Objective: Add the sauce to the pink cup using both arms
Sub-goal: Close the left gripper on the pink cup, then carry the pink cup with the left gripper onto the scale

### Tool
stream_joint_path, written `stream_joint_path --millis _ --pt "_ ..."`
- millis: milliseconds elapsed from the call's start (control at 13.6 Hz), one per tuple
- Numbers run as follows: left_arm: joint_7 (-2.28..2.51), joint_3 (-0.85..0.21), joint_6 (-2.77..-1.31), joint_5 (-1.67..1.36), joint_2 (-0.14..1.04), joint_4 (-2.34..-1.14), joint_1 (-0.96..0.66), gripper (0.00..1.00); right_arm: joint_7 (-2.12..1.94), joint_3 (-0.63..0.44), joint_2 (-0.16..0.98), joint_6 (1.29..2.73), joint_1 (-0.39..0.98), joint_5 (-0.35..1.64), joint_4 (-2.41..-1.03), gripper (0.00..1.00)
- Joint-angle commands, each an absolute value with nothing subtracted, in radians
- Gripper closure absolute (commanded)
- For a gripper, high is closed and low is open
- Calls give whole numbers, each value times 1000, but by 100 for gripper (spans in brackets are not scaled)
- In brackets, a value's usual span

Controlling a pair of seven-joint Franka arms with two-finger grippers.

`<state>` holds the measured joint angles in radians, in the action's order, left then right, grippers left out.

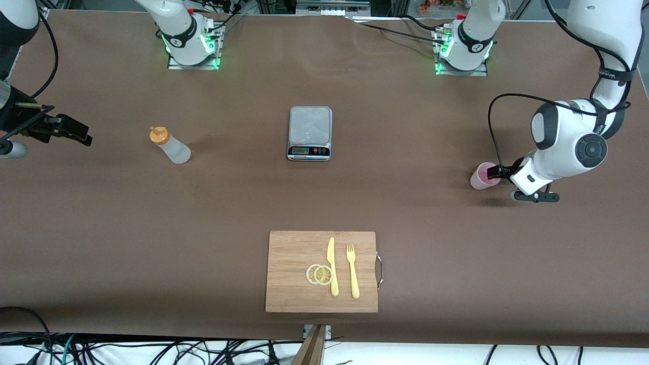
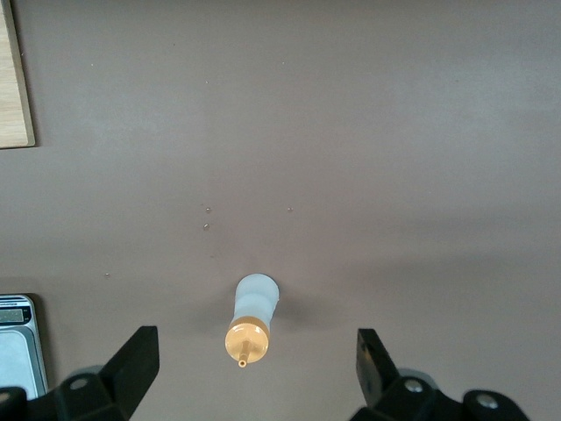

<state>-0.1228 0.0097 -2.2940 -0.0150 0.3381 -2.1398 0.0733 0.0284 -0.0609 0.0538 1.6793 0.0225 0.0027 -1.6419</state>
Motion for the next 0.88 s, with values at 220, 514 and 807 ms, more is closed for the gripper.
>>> stream_joint_path --millis 220,514,807 --pt "-147 11 -2310 -18 331 -2171 71 7 28 -58 48 1678 20 17 -1643 0" --pt "-147 11 -2307 -21 334 -2163 67 40 28 -58 48 1677 20 17 -1643 0" --pt "-146 11 -2303 -28 334 -2154 67 74 28 -58 48 1677 20 17 -1643 0"
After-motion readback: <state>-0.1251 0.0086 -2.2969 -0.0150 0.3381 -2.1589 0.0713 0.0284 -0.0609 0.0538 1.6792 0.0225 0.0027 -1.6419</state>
